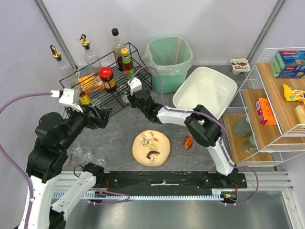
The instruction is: Clear the kitchen counter
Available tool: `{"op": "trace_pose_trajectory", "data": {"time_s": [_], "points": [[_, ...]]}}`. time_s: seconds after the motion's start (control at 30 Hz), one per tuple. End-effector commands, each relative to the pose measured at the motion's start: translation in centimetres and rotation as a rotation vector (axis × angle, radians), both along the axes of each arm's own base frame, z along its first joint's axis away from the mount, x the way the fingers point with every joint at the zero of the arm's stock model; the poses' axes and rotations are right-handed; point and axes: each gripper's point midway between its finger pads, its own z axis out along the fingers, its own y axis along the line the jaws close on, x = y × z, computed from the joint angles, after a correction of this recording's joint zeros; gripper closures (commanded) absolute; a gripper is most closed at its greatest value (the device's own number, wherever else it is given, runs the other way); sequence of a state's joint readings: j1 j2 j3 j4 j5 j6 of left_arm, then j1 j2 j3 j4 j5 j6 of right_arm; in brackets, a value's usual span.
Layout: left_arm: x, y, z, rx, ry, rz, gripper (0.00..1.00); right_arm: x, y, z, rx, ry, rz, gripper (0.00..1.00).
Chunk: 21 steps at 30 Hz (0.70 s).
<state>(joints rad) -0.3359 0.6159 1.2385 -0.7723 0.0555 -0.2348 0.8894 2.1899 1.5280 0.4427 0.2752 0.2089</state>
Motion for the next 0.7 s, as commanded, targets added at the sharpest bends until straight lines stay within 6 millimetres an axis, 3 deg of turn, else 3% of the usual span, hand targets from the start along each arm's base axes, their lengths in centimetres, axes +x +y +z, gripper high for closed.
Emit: {"op": "trace_pose_trajectory", "data": {"time_s": [0.0, 0.37, 0.67], "points": [[-0.2, -0.3, 0.7, -0.010, -0.017, -0.018, 0.07, 1.3, 0.5, -0.1, 0.034, 0.022, -0.001, 0.63], [0.0, -0.2, 0.6, -0.010, -0.012, -0.013, 0.07, 3.4, 0.8, -1.2, 0.024, 0.031, -0.026, 0.63], [0.1, -0.2, 0.6, -0.006, -0.010, -0.010, 0.07, 3.4, 0.6, -0.1, 0.028, 0.023, -0.026, 0.60]]}}
